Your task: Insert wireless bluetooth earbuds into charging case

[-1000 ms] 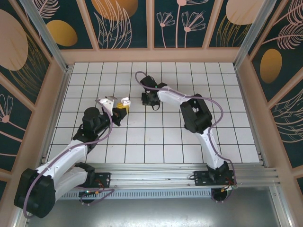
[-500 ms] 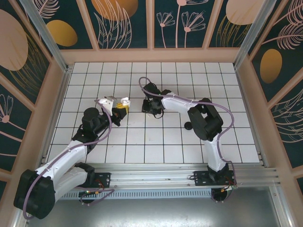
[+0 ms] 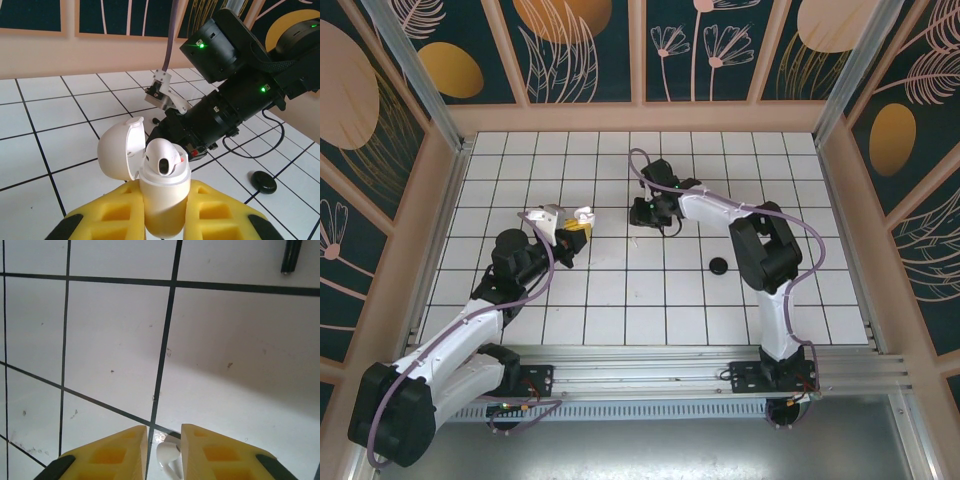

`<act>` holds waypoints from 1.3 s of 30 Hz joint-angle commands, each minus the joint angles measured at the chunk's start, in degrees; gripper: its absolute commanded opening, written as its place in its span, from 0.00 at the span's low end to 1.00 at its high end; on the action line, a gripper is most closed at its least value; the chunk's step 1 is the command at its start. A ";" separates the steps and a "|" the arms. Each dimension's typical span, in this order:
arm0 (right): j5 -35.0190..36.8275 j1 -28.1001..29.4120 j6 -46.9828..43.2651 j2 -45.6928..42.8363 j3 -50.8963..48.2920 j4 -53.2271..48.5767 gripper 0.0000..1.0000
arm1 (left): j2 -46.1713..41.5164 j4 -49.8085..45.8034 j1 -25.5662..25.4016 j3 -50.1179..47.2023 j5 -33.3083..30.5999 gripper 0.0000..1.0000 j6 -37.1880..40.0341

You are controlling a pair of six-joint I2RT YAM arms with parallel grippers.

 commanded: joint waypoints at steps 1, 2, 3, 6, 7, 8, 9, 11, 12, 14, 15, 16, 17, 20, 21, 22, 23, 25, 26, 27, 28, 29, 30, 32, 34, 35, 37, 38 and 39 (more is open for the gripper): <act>-3.45 -0.57 -6.14 -0.09 -1.14 0.60 0.25 | -0.82 0.12 0.34 -0.26 0.13 0.08 -0.67; -3.98 -0.81 -6.67 -0.05 -1.74 0.93 0.25 | -0.73 0.17 0.36 -0.26 0.11 0.08 -0.74; -4.51 -0.84 -7.26 -0.05 -2.21 1.14 0.26 | -0.53 0.26 0.33 -0.17 0.18 0.08 -0.84; -6.11 -0.83 -8.28 0.10 -3.80 1.95 0.27 | -0.04 0.43 0.38 0.01 0.37 0.08 -0.89; -6.77 -0.85 -8.55 0.24 -4.33 2.30 0.27 | 0.08 0.48 0.41 0.09 0.38 0.08 -0.92; -7.19 -0.75 -8.81 0.25 -4.81 2.64 0.27 | 0.29 0.51 0.38 0.20 0.38 0.08 -0.94; -7.48 -0.68 -8.96 0.40 -5.30 3.04 0.27 | 0.46 0.57 0.39 0.28 0.49 0.08 -1.02; -7.60 -0.60 -9.27 0.38 -6.13 3.53 0.27 | 0.76 0.52 0.37 0.55 0.56 0.08 -1.03; -7.50 -0.62 -9.44 0.35 -6.46 3.73 0.27 | 0.95 0.56 0.33 0.66 0.64 0.08 -1.11; -7.59 -0.58 -9.74 0.30 -6.96 4.14 0.27 | 1.13 0.54 0.35 0.69 0.73 0.08 -1.28; -7.52 -0.47 -9.87 0.25 -7.17 4.37 0.27 | 1.18 0.52 0.33 0.71 0.73 0.08 -1.28; -7.41 -0.51 -9.99 0.29 -7.36 4.52 0.27 | 1.20 0.52 0.33 0.71 0.73 0.08 -1.38; -7.33 -0.34 -10.12 0.34 -7.46 4.61 0.27 | 1.22 0.52 0.34 0.67 0.73 0.08 -1.38; -6.90 0.08 -10.60 0.87 -7.30 4.26 0.27 | 1.22 0.43 0.30 0.64 0.72 0.08 -1.39; -6.65 0.20 -10.75 1.16 -7.15 4.11 0.27 | 1.22 0.45 0.35 0.71 0.67 0.08 -1.51; -6.40 0.50 -10.95 1.39 -6.98 3.93 0.27 | 1.18 0.41 0.33 0.64 0.64 0.08 -1.54; -6.28 0.68 -11.11 1.52 -6.78 3.73 0.27 | 1.22 0.34 0.38 0.70 0.68 0.08 -1.51; -5.88 1.01 -11.18 1.88 -6.50 3.49 0.28 | 1.22 0.28 0.33 0.71 0.67 0.08 -1.50; -5.83 1.20 -11.28 1.98 -6.44 3.47 0.28 | 1.22 0.25 0.33 0.71 0.64 0.08 -1.54; -5.70 1.38 -11.32 2.02 -6.45 3.45 0.28 | 1.22 0.24 0.33 0.73 0.64 0.08 -1.55; -5.54 1.49 -11.32 2.00 -6.40 3.47 0.29 | 1.22 0.19 0.34 0.71 0.64 0.08 -1.59; -5.31 1.63 -11.36 2.13 -6.40 3.46 0.29 | 1.31 0.17 0.35 0.72 0.64 0.08 -1.64; -5.01 1.85 -11.39 2.13 -6.40 3.47 0.29 | 1.35 0.17 0.34 0.71 0.70 0.08 -1.64; -4.60 2.12 -11.56 2.38 -6.27 3.30 0.29 | 1.44 0.22 0.33 0.83 0.73 0.08 -1.73; -4.25 2.39 -11.63 2.74 -5.92 2.90 0.29 | 1.48 0.25 0.34 0.80 0.82 0.08 -1.73; -4.17 2.56 -11.64 2.90 -5.76 2.86 0.29 | 1.46 0.25 0.35 0.79 0.81 0.08 -1.73; -3.90 2.80 -11.59 3.21 -5.41 2.69 0.29 | 1.45 0.30 0.35 0.80 0.81 0.08 -1.73; -3.72 2.90 -11.57 3.36 -5.27 2.59 0.29 | 1.48 0.27 0.41 0.79 0.81 0.08 -1.71; -3.59 3.00 -11.46 3.50 -5.04 2.50 0.29 | 1.48 0.21 0.32 0.80 0.81 0.08 -1.73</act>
